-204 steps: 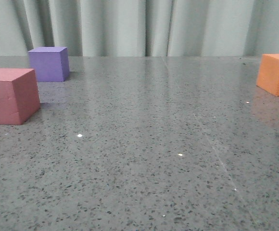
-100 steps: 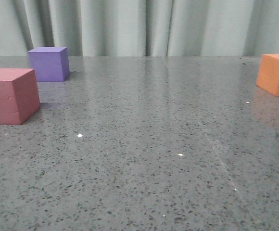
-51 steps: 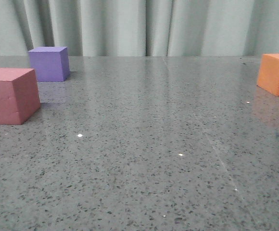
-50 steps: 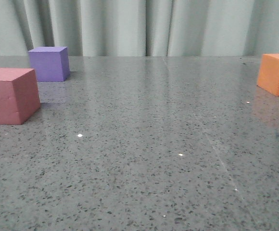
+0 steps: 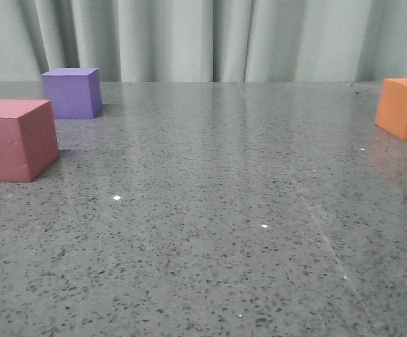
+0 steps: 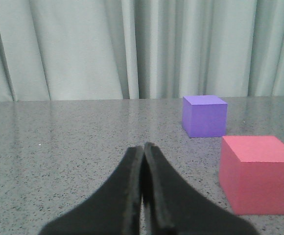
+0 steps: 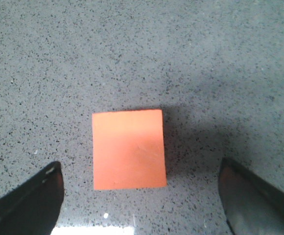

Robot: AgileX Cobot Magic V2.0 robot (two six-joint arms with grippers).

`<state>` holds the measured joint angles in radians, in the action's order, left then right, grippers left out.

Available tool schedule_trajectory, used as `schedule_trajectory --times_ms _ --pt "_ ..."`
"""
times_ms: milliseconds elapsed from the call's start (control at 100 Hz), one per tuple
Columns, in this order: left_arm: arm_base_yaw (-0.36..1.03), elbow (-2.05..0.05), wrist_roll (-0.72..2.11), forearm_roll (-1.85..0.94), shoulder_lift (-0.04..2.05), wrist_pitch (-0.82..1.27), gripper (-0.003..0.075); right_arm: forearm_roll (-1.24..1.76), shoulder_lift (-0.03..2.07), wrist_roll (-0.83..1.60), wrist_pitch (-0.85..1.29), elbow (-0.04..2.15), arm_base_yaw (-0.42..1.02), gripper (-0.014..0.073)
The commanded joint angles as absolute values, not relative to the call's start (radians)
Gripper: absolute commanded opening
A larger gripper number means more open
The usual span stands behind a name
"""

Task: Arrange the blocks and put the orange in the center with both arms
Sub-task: 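Lower the right gripper over the orange cube and close on it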

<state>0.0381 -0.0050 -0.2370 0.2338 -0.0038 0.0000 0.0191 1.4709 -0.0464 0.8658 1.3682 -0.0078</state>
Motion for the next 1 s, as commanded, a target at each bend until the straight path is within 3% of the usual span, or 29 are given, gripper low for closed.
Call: schedule_trajectory --times_ms 0,990 --pt "0.043 0.050 -0.239 0.231 -0.035 -0.074 -0.0019 0.031 1.472 -0.020 0.835 1.420 -0.011 0.0633" --pt "0.043 0.050 -0.239 0.231 -0.035 -0.074 -0.0019 0.032 1.717 0.000 0.819 1.423 0.021 0.0633"
